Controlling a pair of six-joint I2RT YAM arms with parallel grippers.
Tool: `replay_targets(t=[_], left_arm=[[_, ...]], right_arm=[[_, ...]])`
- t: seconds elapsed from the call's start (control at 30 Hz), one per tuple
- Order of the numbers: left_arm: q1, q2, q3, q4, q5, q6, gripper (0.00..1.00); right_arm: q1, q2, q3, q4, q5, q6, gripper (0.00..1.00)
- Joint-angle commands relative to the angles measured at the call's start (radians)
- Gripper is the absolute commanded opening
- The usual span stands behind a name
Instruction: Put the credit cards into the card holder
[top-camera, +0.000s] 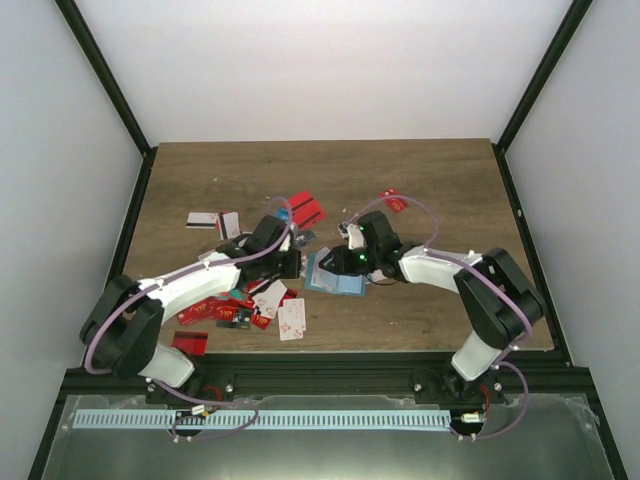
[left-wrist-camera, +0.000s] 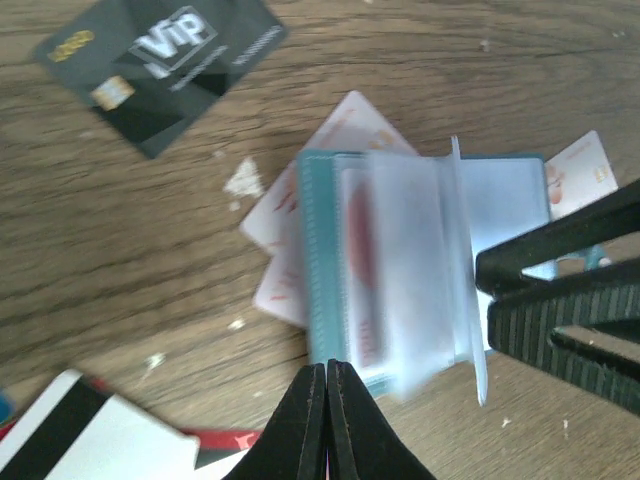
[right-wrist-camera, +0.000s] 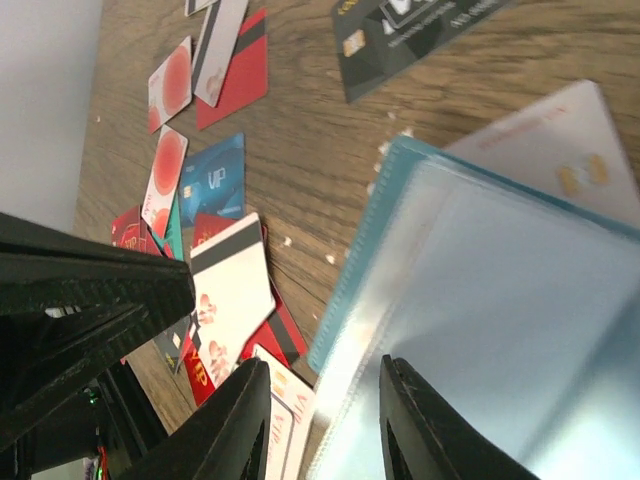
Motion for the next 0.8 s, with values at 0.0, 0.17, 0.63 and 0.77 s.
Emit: replay_targets(t=[0.0, 0.17, 0.63, 0.77], left_arm=[[0.04, -0.096, -0.078, 0.011, -0.018, -0.019, 0.04], [0.069, -0.198, -0.156, -0.023, -0.028, -0.026, 0.04], [0.073, -0.41, -0.237, -0.118, -0.027, -0.068, 0.07], [0.073, -0.462, -0.25, -0.144, -0.032, -0.092, 0.07]], right_arm=[[0.037, 0.081, 0.091, 0.024, -0.025, 0.01, 0.32], [0.042, 0.152, 0.155, 0.029, -0.049, 0.008, 0.32], [0.039, 0.323, 0.192, 0.259, -0.186, -0.038, 0.28], [0.031, 0.374, 0.192, 0.36, -0.249, -0.042, 0.27]])
